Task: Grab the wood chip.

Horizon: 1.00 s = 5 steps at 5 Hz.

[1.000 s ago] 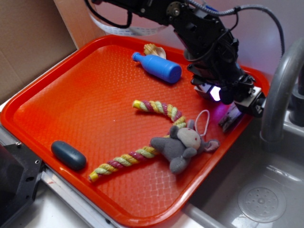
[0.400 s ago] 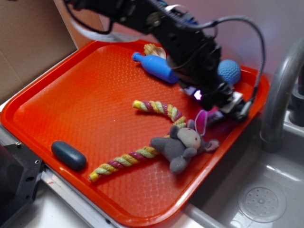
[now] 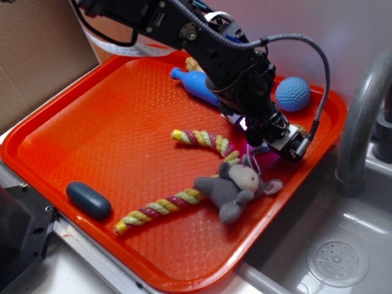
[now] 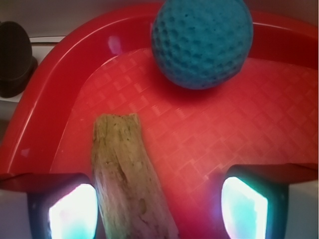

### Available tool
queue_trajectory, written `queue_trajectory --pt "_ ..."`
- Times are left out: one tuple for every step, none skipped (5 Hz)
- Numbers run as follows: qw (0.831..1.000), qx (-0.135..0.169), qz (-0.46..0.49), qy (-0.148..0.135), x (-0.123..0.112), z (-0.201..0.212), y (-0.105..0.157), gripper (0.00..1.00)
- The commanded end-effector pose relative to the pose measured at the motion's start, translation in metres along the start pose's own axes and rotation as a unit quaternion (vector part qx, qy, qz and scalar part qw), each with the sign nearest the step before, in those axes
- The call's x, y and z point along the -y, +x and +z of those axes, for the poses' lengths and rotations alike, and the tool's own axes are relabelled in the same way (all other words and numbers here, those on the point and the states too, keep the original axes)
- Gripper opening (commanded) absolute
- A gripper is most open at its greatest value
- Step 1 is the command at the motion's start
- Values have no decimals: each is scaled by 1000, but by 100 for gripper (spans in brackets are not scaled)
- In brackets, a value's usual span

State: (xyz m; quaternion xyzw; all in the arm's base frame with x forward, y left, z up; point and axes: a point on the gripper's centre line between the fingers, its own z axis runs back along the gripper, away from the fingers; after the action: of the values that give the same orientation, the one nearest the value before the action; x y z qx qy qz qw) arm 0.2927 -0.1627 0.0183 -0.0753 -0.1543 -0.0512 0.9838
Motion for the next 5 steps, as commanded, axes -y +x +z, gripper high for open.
queue_trajectory --pt "994 -26 -108 11 26 -9 -9 100" --pt "994 -35 -102 18 27 -10 -12 0" --pt "994 -32 -99 19 26 -9 -11 0" --pt "994 -31 -101 15 28 -6 -14 0" --pt "995 -33 -97 15 29 -5 -14 0"
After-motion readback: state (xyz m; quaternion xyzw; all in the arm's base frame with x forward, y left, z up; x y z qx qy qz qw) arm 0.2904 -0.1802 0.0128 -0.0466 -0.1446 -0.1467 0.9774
